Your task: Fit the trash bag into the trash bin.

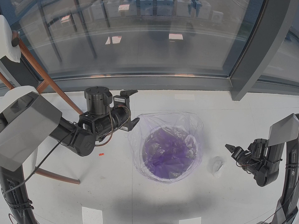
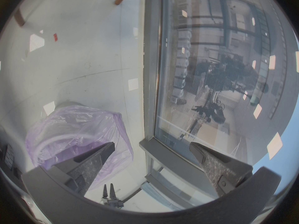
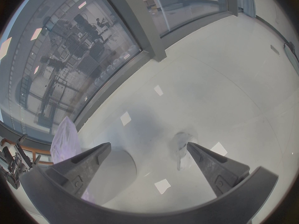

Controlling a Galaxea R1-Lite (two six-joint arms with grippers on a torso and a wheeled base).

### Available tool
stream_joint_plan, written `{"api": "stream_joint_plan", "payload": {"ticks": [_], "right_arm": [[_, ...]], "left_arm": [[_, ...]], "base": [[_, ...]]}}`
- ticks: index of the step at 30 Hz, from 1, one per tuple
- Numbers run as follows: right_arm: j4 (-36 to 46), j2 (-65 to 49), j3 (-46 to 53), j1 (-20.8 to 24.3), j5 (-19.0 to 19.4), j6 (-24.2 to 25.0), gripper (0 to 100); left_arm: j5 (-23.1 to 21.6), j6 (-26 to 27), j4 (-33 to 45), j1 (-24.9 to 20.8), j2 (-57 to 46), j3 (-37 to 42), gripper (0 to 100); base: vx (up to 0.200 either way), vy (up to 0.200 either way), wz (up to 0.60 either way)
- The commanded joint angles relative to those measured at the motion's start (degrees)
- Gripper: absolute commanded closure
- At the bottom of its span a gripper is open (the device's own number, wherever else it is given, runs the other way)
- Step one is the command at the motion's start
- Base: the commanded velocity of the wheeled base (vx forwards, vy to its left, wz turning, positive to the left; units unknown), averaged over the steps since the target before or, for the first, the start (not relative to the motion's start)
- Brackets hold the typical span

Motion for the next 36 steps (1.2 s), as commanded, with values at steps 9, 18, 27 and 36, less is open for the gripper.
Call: {"api": "stream_joint_plan", "payload": {"ticks": [9, 18, 27, 36], "right_arm": [[-0.17, -12.68, 11.59, 17.21, 4.39, 0.33, 0], [0.19, -13.03, 11.50, 25.12, 4.13, 0.33, 0], [16.01, -14.43, -4.06, 26.18, -0.44, 3.32, 0], [62.94, -26.21, -27.88, 29.25, -6.95, 15.63, 0]], "left_arm": [[3.03, 14.01, -0.47, -6.72, -6.21, 12.28, 0], [4.79, 14.10, -1.88, -6.72, -6.21, 12.98, 0], [4.88, 14.01, -2.75, -6.81, -5.86, 12.98, 0], [4.88, 14.01, -2.93, -6.90, -5.77, 13.07, 0]], "base": [[0.000, 0.000, 0.00], [0.000, 0.000, 0.00], [0.000, 0.000, 0.00], [0.000, 0.000, 0.00]]}}
